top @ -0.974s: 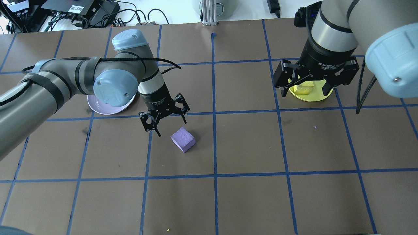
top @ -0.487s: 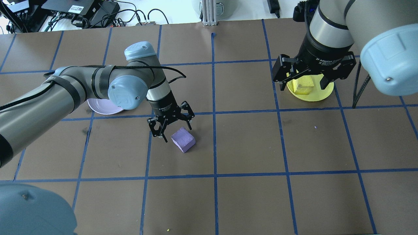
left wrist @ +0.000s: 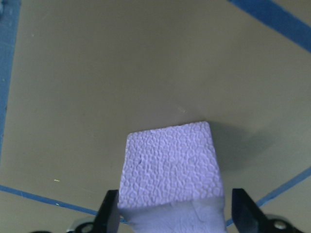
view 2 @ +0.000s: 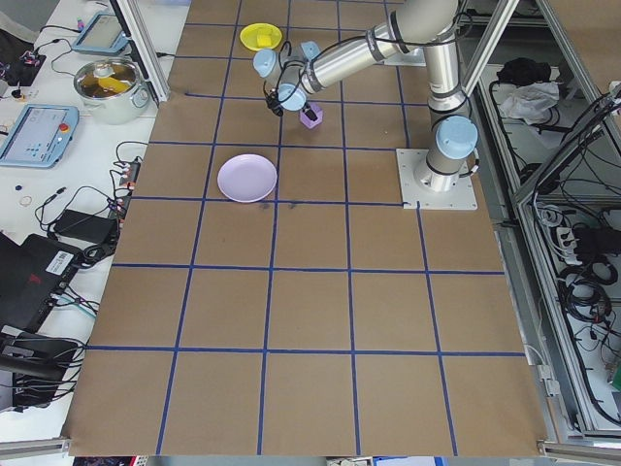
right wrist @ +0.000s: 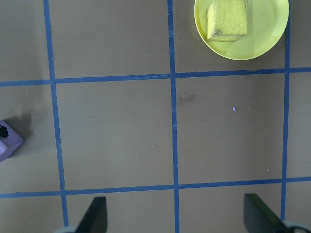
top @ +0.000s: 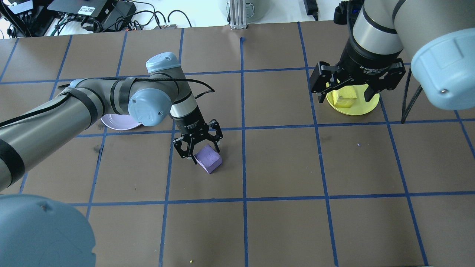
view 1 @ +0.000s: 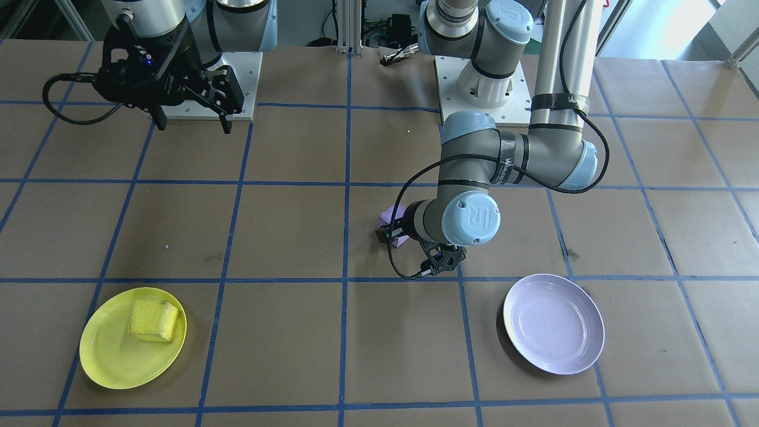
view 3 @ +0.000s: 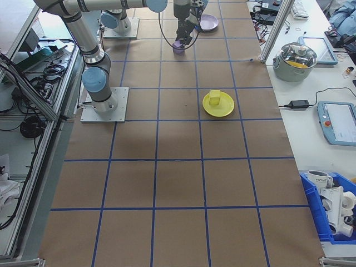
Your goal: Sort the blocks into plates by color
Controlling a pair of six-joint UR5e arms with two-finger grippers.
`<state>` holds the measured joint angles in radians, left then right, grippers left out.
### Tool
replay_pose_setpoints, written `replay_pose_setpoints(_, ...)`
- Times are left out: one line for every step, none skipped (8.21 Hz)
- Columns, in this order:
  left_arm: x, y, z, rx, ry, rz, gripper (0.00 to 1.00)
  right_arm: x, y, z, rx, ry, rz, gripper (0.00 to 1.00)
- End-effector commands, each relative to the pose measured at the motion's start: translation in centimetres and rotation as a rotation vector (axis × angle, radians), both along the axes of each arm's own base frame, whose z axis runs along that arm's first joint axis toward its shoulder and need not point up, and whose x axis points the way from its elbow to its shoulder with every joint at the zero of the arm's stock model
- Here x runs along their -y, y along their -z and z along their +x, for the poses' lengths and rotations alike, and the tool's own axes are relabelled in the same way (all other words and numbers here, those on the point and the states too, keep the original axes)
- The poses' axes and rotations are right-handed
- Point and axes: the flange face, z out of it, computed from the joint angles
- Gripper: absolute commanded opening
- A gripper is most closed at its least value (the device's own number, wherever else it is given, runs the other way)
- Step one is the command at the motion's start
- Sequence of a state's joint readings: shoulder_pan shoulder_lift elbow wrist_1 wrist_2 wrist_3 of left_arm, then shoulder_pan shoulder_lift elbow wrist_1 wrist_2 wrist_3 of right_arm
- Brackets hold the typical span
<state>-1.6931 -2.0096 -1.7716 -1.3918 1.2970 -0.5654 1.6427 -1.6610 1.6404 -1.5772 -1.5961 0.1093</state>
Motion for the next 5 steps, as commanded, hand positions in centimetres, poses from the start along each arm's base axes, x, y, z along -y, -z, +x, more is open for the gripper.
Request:
replay_pose_setpoints(0.1, 0.0, 0.0, -0.028, 0.049, -0.013, 0.0, -0.4, -0.4, 0.0, 0.003, -0.002, -0.005, 1.0)
replay_pose_setpoints(0.4, -1.2, 0.1, -0.026, 0.057, -0.04, 0.0, -0.4, -0.3, 0.1, 0.007, -0.002, -0.003, 1.0)
replay_pose_setpoints(0.2, -2.2, 0.4, -0.023, 0.047, -0.031, 0.0, -0.4, -0.4, 0.1, 0.012, -0.001, -0.009, 1.0)
replay_pose_setpoints(0.2, -2.8, 1.0, -0.008, 0.057, -0.01, 0.0, -0.5, -0.5, 0.1, 0.009, -0.002, -0.008, 1.0)
replay_pose_setpoints(1.9, -5.6, 1.7, 0.038, 0.103, -0.085, 0.0, -0.4, -0.4, 0.0, 0.004, -0.002, -0.005, 1.0)
